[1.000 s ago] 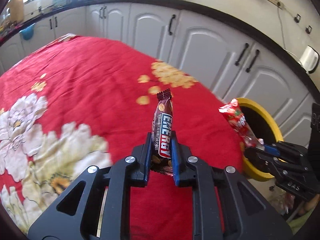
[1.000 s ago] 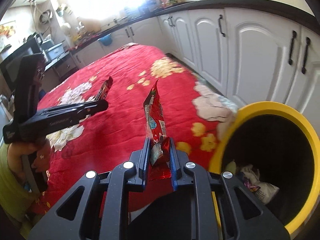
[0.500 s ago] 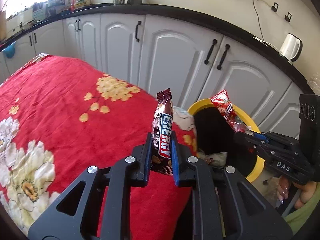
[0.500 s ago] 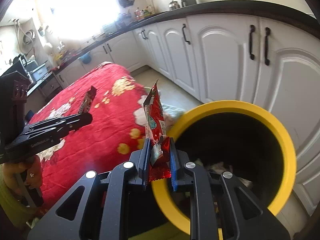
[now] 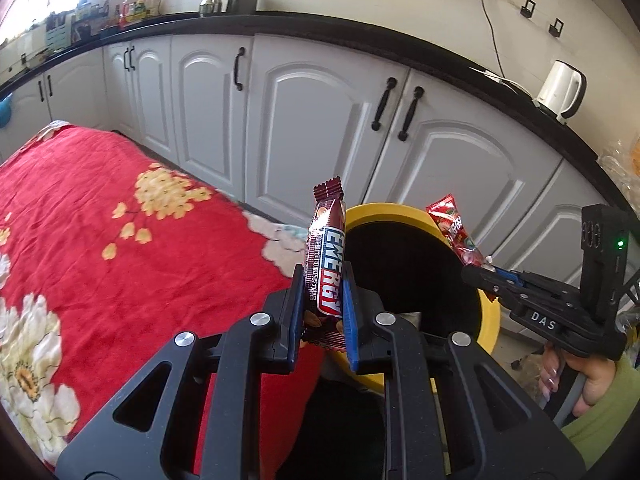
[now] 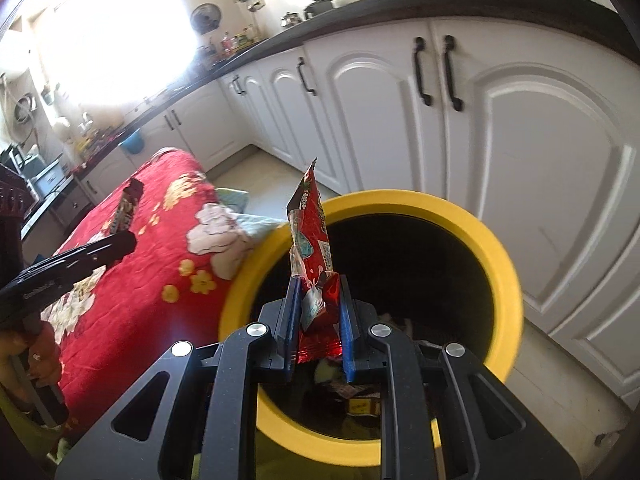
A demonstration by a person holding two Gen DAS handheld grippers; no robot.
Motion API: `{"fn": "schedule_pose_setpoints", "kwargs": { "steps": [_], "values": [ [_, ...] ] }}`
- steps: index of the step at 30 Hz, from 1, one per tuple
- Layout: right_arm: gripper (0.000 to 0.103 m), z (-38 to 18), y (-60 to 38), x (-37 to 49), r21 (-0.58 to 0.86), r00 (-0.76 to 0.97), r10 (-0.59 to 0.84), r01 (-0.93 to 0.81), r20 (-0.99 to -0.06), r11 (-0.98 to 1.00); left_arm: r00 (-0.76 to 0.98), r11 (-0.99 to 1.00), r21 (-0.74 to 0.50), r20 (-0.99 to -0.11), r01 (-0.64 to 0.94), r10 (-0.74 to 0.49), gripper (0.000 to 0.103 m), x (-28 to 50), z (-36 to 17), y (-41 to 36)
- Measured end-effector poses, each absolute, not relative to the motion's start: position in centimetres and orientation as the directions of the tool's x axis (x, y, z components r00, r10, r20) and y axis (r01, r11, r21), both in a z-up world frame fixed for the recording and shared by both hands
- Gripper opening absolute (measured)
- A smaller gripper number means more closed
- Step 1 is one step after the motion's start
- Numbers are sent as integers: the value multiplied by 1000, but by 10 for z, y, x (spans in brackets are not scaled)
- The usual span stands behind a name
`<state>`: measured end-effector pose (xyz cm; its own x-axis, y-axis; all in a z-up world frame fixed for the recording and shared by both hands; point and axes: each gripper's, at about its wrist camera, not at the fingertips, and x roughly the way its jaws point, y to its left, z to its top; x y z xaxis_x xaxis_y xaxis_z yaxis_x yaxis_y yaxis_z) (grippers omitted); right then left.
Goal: Collect trash
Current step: 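Carry the Energy bar wrapper and red wrapper over the bin with both tools, then open both tools to drop the two wrappers into the bin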
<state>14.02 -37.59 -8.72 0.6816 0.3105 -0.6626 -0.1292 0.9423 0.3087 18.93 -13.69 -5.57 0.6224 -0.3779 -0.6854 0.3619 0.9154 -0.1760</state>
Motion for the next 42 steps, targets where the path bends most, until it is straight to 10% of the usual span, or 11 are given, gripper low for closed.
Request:
{"fn": "schedule_pose_setpoints", "kwargs": {
  "steps": [42],
  "values": [
    [20,-139,-393,131,303,607,277,-63,-745,951,501,880,-201,-758,430,-418,12,214,-98,-223]
  ]
}}
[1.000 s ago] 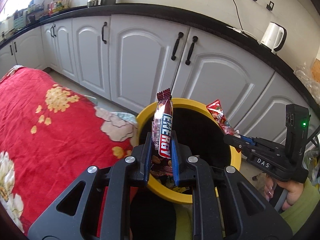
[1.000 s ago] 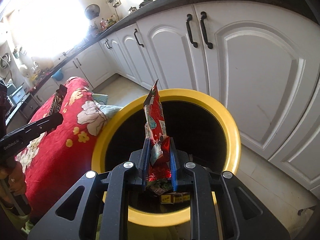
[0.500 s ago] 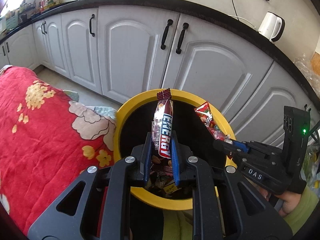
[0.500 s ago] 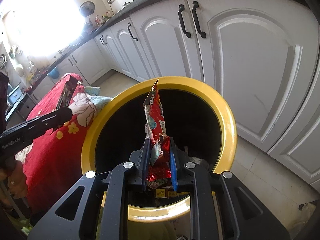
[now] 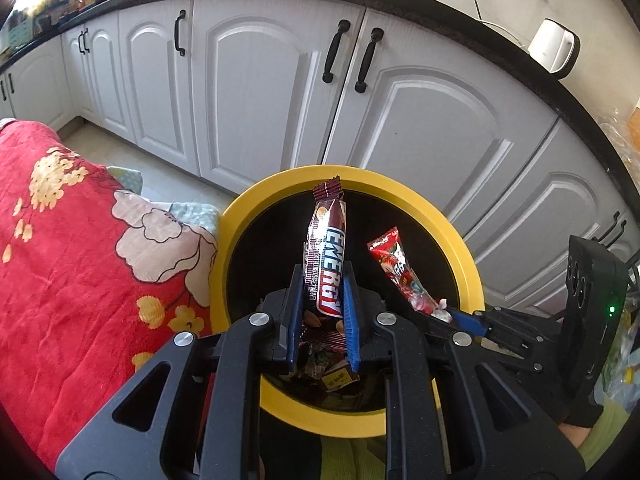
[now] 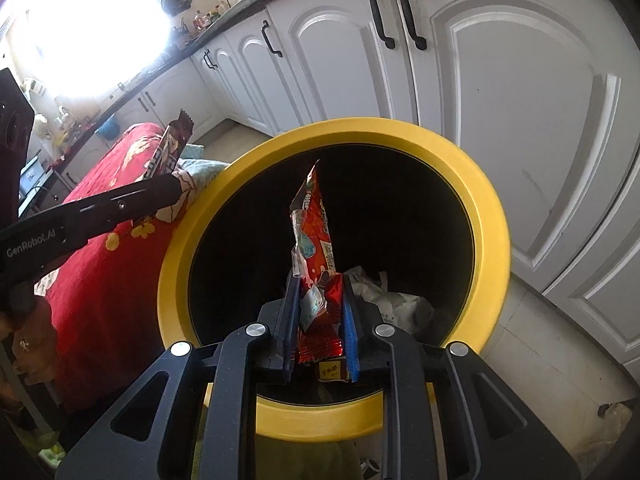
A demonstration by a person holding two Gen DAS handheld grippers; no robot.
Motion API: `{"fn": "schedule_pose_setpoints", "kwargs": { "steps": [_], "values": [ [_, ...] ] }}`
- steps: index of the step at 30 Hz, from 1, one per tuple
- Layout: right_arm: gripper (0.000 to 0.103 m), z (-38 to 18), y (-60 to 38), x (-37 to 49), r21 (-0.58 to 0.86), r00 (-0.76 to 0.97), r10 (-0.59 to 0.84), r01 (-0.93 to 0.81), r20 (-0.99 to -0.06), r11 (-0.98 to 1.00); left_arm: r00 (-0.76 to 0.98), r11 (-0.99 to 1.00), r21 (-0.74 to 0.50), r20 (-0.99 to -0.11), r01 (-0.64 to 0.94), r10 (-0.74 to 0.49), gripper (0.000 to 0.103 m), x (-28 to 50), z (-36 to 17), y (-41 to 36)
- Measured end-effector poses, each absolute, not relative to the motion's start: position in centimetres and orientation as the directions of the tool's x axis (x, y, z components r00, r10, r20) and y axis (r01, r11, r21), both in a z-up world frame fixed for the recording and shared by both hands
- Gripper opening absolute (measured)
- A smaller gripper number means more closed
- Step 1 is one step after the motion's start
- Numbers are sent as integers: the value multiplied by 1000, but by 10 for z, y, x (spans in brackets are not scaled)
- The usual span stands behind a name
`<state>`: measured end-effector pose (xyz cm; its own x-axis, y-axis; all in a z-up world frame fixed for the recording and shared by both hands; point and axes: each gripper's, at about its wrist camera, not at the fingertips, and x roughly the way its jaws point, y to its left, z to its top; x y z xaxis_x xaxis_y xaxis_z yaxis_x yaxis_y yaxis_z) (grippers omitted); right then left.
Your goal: Collect trash
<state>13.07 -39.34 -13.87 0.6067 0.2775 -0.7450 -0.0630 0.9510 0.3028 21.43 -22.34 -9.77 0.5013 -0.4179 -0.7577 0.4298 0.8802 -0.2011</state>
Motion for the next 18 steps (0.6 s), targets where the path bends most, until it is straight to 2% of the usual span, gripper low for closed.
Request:
{"fn": "schedule_pose_setpoints", "kwargs": {
  "steps": [9,13,15,16,17,18],
  "values": [
    [29,-137,-400,128,285,617,248,-39,-747,958,492,881,-207,-765,425,-417,15,221,-102,-229],
    [34,-131,-406,123,273,632,228,-27,-740,962,485,882,-211,-769,422,-416,36,221,-103,-228],
    [37,-129,-408,120,268,637,221,-23,-738,963,488,884,-203,-771,421,-410,40,220,-103,-228],
    [37,-128,-410,117,266,641,216,-19,-737,964,490,886,-199,-772,419,-405,48,219,-103,-228],
    [41,-127,-411,117,265,642,213,-16,-736,964,491,888,-196,-773,417,-401,53,218,-103,-227],
    [45,-125,-412,115,263,645,208,-12,-735,965,491,888,-194,-775,416,-399,54,218,-102,-226]
  ]
}}
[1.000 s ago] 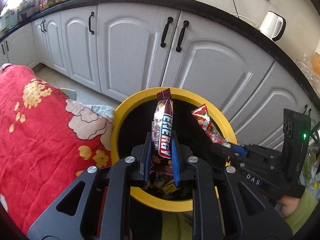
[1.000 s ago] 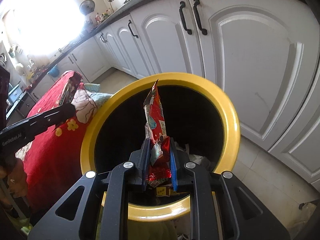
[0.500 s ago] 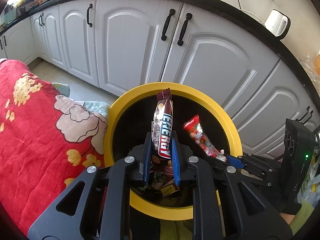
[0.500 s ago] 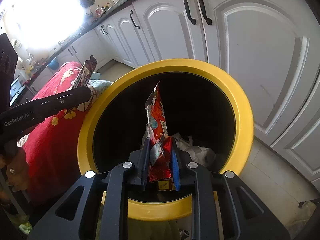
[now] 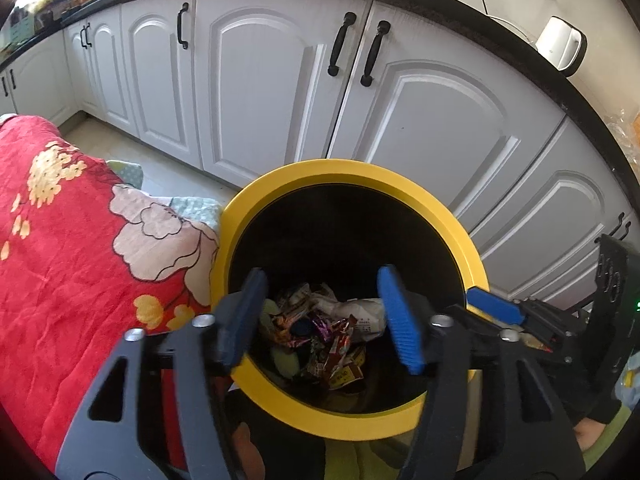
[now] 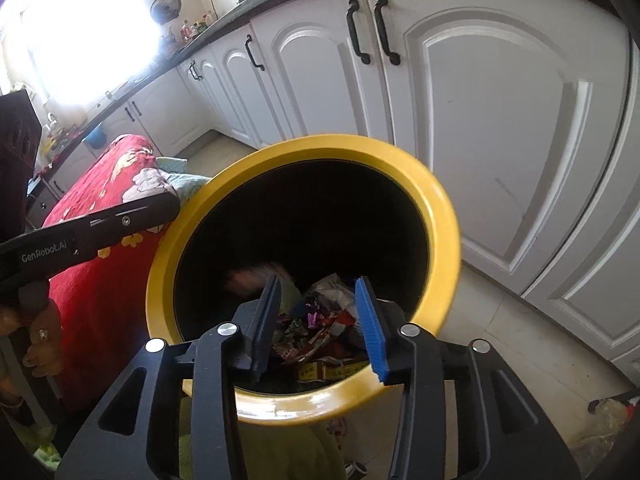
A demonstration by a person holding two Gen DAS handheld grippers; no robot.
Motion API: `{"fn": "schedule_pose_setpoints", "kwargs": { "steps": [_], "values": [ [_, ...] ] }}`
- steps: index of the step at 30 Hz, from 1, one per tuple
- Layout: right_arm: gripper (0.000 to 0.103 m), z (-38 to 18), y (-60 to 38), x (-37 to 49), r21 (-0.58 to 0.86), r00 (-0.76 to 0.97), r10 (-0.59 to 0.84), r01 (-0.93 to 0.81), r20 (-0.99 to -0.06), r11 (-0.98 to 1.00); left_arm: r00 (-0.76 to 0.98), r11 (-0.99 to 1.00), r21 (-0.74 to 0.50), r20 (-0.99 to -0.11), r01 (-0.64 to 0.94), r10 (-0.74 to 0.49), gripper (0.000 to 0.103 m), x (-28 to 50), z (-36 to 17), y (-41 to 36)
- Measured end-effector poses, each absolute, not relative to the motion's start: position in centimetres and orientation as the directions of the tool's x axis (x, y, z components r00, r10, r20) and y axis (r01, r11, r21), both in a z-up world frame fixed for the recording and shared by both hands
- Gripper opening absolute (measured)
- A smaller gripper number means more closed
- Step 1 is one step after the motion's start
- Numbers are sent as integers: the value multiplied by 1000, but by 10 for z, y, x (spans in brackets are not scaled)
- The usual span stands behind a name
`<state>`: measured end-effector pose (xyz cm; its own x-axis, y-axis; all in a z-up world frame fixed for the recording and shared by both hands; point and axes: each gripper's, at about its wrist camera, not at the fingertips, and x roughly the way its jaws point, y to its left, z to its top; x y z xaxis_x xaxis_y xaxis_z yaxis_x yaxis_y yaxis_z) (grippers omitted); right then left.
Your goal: Collect trash
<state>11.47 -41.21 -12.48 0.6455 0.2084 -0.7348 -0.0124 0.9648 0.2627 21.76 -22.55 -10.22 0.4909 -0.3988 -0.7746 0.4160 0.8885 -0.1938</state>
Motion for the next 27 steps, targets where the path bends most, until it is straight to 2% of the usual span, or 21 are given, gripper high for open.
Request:
{"fn": "schedule_pose_setpoints", "kwargs": {
  "steps": [1,3,4,8,12,15,21,27],
  "values": [
    [47,-123,-413,114,260,649,204,-11,-733,966,492,889,-195,-774,414,-399,54,217,-102,-224],
    [52,-120,-414,111,254,655,198,-9,-729,967,495,890,-198,-771,410,-399,63,215,-99,-220],
    [53,-117,-414,110,251,658,195,-10,-727,968,500,892,-197,-770,406,-397,71,215,-98,-219],
    [72,-108,-412,103,243,675,184,-7,-714,970,521,899,-192,-760,393,-390,89,210,-89,-209],
    [84,-97,-409,95,232,692,171,-5,-701,973,545,907,-190,-746,377,-383,92,202,-77,-197],
    [89,-90,-406,90,229,701,169,-8,-693,973,574,914,-183,-729,363,-373,92,193,-67,-187],
    [96,-70,-391,75,206,728,165,-33,-666,978,615,926,-183,-703,330,-358,92,173,-48,-162],
    [96,-54,-378,61,183,749,157,-49,-644,982,654,938,-184,-677,294,-338,92,150,-32,-136]
  ]
}}
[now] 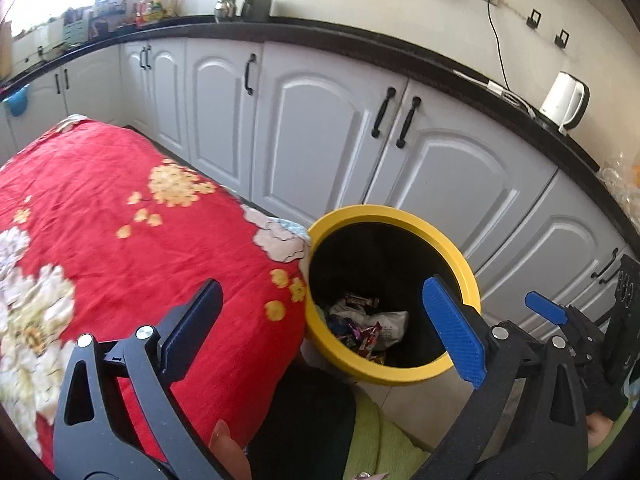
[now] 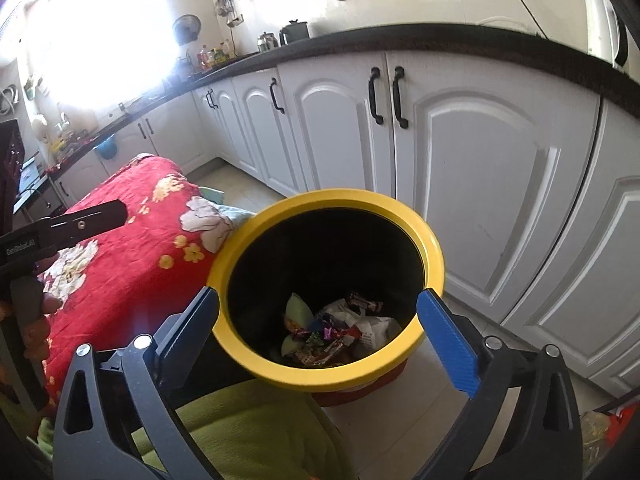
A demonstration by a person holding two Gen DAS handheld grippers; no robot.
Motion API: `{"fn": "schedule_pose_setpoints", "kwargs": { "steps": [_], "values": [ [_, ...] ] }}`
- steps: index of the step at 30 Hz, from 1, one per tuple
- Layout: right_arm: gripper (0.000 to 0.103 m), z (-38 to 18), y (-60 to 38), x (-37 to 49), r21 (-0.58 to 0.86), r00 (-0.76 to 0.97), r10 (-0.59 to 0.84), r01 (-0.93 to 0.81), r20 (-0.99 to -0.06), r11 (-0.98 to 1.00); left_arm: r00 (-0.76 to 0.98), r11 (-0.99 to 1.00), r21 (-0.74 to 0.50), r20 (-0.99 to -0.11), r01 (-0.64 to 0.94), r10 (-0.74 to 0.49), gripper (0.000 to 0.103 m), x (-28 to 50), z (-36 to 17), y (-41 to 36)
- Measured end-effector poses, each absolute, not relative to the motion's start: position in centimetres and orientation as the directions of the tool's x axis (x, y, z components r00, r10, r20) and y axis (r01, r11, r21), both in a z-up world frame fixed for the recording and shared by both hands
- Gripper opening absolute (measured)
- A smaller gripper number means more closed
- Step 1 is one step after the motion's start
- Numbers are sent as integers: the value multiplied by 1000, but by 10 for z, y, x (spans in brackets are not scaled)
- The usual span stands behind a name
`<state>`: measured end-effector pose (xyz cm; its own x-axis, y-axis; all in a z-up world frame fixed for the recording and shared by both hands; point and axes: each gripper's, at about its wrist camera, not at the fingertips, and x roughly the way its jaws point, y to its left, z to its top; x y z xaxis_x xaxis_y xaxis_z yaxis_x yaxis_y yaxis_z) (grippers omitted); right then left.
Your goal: Collect trash
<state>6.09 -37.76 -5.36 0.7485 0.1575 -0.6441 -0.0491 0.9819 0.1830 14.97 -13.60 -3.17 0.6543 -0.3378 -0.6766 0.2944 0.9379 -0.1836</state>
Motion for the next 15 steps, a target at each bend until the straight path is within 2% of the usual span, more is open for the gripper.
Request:
{"fn": "schedule_pose_setpoints", "kwargs": {
  "steps": [8,15],
  "values": [
    [96,-33,-354,37,145,802,131,-55,-583,988,718,960,-145,-638,241,-277,92,113,-17,-105],
    [97,-11,-326,-4,105,894,94,-53,-437,993,805,982,-71,-563,178,-186,92,72,-16,-87]
  ]
}}
